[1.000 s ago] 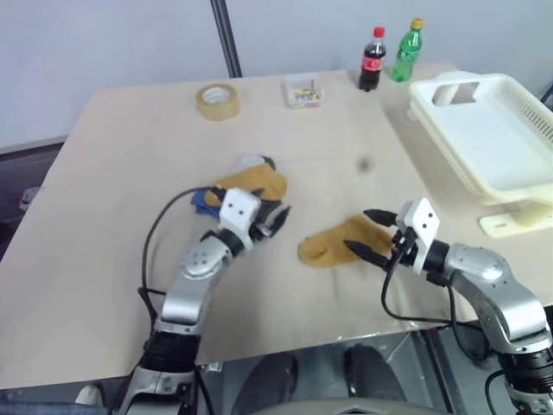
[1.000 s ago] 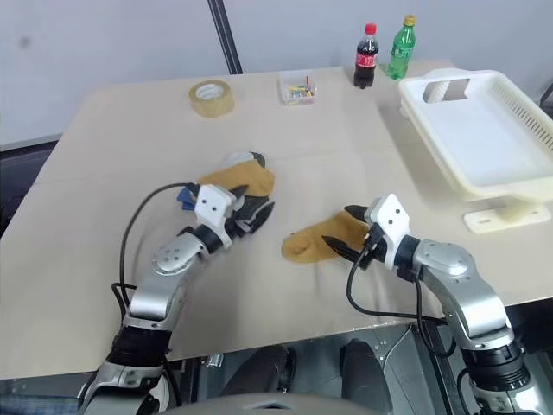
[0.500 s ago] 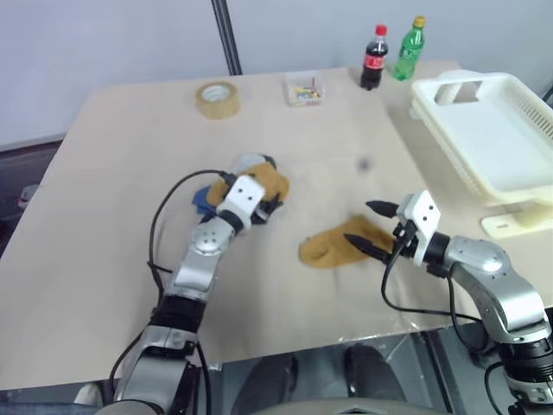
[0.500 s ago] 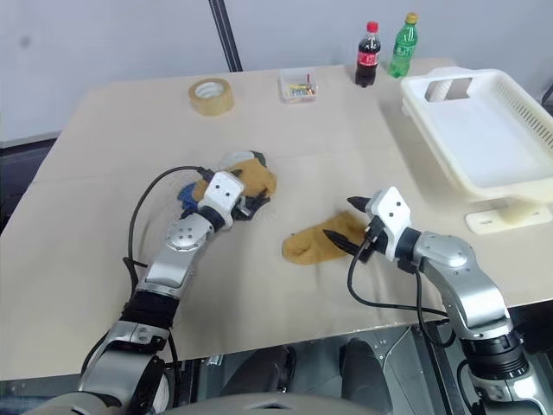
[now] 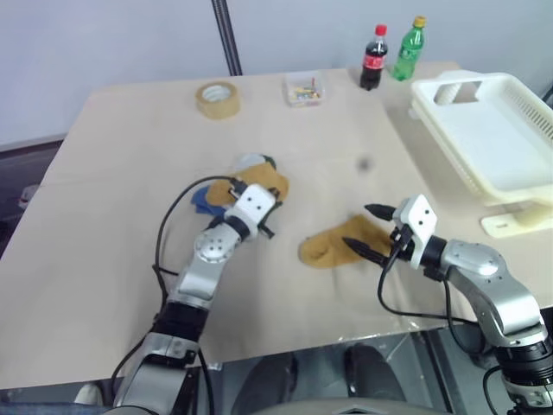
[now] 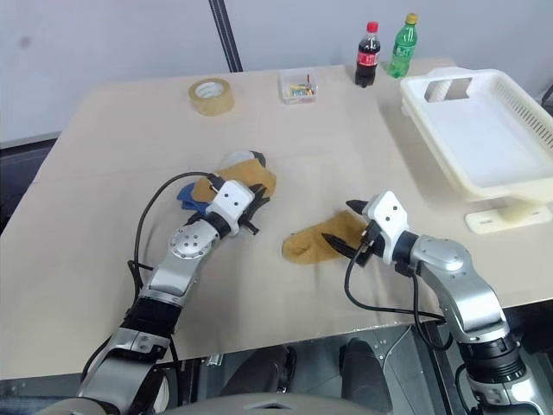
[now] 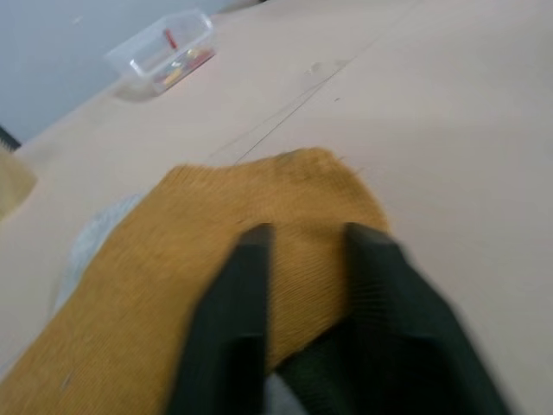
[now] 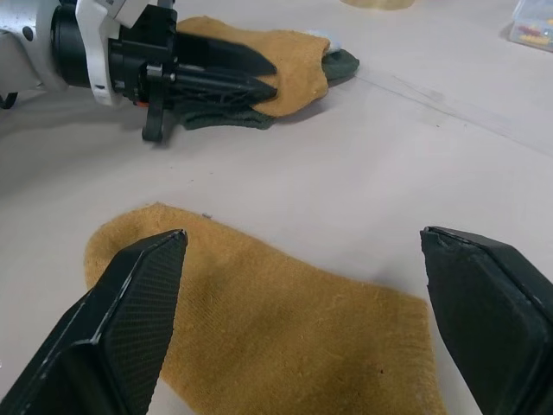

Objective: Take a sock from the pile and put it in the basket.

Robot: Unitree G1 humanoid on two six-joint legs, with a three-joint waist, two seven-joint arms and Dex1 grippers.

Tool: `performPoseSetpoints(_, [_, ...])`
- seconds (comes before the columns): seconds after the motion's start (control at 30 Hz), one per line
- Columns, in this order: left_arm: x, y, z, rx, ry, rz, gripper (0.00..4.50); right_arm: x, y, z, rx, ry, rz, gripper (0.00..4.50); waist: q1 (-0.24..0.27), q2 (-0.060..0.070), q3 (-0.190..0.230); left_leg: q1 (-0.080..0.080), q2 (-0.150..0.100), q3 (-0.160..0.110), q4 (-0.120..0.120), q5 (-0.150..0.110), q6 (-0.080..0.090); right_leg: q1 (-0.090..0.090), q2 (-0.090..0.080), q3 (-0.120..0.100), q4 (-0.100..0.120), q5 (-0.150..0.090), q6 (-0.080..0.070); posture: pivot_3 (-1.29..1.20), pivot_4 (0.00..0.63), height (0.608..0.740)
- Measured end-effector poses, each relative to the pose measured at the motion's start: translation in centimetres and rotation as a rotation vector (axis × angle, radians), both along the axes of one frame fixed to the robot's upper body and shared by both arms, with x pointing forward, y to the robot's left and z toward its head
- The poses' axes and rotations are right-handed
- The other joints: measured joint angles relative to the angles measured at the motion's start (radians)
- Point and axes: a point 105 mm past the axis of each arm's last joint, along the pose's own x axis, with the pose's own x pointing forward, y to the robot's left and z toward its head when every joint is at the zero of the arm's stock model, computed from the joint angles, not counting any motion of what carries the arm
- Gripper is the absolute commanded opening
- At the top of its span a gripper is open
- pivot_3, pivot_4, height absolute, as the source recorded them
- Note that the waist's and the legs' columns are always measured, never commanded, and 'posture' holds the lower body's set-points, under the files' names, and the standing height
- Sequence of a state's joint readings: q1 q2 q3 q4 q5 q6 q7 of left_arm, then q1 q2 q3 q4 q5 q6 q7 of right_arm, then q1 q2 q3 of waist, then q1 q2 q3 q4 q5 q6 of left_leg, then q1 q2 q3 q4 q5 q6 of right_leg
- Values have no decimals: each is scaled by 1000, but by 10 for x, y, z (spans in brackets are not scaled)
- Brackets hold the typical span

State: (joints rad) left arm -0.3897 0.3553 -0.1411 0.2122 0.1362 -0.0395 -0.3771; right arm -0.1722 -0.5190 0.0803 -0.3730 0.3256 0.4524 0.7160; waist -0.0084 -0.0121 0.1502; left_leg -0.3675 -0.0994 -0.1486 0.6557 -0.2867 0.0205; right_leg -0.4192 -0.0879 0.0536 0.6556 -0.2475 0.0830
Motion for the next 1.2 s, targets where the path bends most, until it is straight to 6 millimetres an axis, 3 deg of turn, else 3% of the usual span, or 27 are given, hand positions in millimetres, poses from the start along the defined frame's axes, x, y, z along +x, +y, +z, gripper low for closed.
performPoseSetpoints(0.43, [6,-2,1,-1,-25,24,262,0,2,-1,0,-4,0,4500,-1,0,0,0,0,0,0,0,0,0,0,0,1,0,0,0,150,740])
performPoseSetpoints(0.53, [5,-6,3,-31,-18,3,1508,-1,4,-2,-2,-2,9,4500,-2,0,0,0,0,0,0,0,0,0,0,0,1,0,0,0,150,740])
performPoseSetpoints(0.63, [5,-8,3,-29,-29,7,3153,-2,4,-4,-4,1,8,4500,-1,0,0,0,0,0,1,0,0,0,0,0,1,0,0,0,150,740])
performPoseSetpoints(0.67, [5,-8,3,-28,-30,7,3327,-2,4,-4,-4,1,8,4500,-1,0,0,0,0,0,1,0,0,0,0,0,1,0,0,0,150,740])
performPoseSetpoints(0.8, [12,-16,8,-4,-62,30,3327,-2,5,-3,-5,-7,12,4500,0,0,0,0,0,0,2,0,0,0,0,0,2,0,0,0,150,740])
performPoseSetpoints(0.87, [16,-14,7,10,-61,58,2741,-2,5,-3,-6,-9,10,4500,-2,0,0,0,0,0,2,0,0,0,0,0,2,0,0,0,150,740])
performPoseSetpoints(1.2, [20,-8,1,59,-47,111,2741,-3,7,2,14,-45,26,4500,-3,0,0,0,0,0,3,0,0,0,0,0,3,0,0,0,150,740])
